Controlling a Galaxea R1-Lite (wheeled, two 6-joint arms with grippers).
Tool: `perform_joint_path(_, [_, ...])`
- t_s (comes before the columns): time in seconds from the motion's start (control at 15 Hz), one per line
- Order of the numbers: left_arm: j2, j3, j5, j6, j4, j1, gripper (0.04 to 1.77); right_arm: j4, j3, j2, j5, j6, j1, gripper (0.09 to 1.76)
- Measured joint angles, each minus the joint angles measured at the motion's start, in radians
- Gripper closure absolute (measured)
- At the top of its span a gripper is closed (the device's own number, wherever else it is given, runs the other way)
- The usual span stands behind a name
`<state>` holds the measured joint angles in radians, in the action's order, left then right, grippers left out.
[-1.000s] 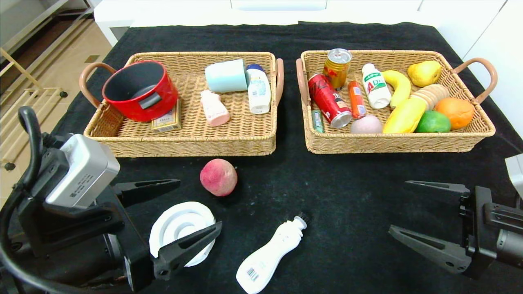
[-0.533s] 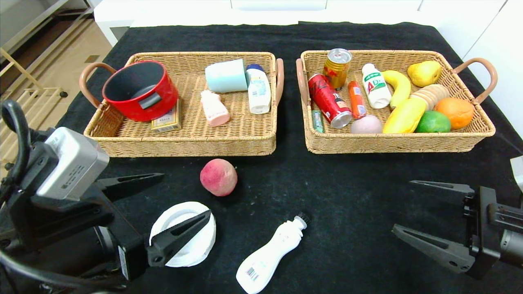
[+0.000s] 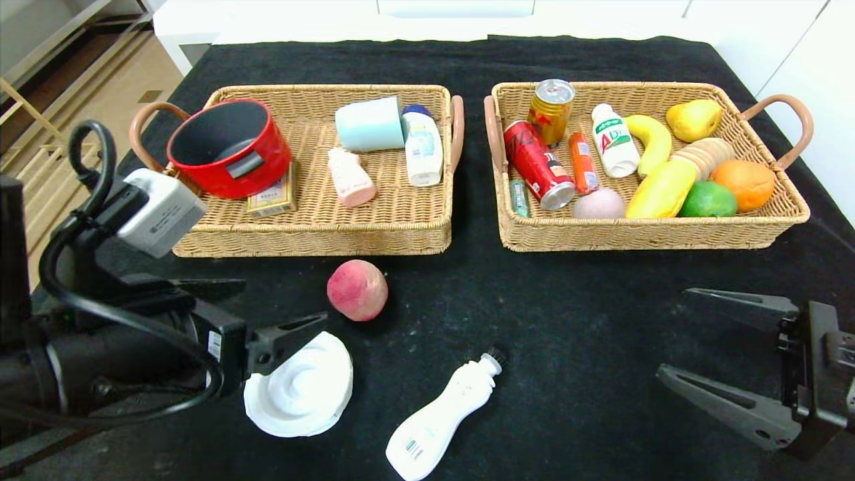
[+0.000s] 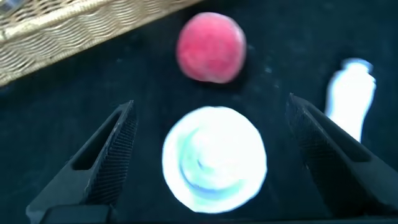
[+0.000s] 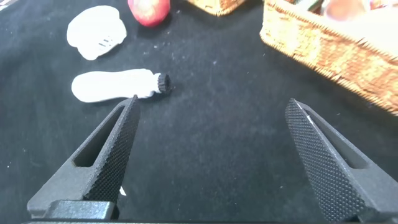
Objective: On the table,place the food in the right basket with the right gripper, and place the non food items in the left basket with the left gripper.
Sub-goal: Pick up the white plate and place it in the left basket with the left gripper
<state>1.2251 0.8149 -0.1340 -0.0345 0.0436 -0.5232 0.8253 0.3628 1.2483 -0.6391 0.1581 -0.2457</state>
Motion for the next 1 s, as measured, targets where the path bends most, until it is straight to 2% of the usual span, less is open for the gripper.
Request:
perform_joint_path(0.2, [0.048,0.081,-0.022,0.015,-0.176,0.013,0.09,0.001,0.006,-0.013,0.000,0.000,0.017,0.15])
perform_joint_path(0.33, [0.069,0.121,-0.081,0.081,-0.264,0.021,0.09,0.001,0.007,-0.016,0.000,0.000,0.024,0.15])
perform_joint_path(0.6, [0.072,0.105,-0.091,0.101,-0.318,0.055,0.09,0.002,0.008,-0.018,0.001,0.000,0.032,0.15])
perform_joint_path(1.0, [0.057,0.012,-0.086,0.104,-0.311,0.078,0.09,0.002,0.007,-0.023,0.000,0.002,0.034,0.14])
